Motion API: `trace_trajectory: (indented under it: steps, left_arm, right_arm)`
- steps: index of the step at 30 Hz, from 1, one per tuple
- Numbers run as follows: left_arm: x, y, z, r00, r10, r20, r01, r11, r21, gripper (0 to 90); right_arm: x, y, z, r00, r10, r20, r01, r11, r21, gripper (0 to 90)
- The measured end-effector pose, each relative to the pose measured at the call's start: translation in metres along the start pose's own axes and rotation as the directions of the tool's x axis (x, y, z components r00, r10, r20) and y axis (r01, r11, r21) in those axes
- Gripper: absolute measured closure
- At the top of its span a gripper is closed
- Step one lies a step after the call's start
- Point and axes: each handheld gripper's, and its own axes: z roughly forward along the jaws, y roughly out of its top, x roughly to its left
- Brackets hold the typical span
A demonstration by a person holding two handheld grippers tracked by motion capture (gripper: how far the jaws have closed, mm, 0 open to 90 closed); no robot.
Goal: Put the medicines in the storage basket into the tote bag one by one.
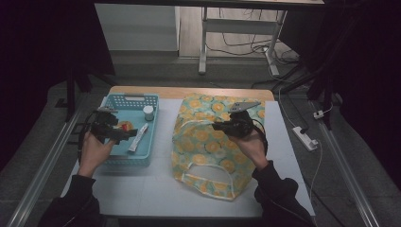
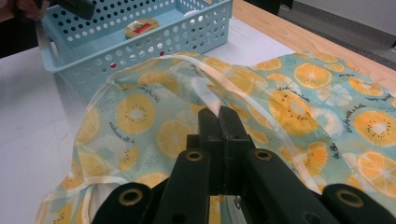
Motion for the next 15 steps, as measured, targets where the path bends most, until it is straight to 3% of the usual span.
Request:
trace_trajectory:
  steps: [15]
  left_arm:
    - [0.029, 0.014, 0.029, 0.9977, -0.064, -0.024, 0.065, 0.9964, 0.054, 0.0]
  right_arm:
    - [-0.001, -0.001, 0.001, 1.0, 0.003, 0.001, -0.003, 1.0, 0.001, 90.0]
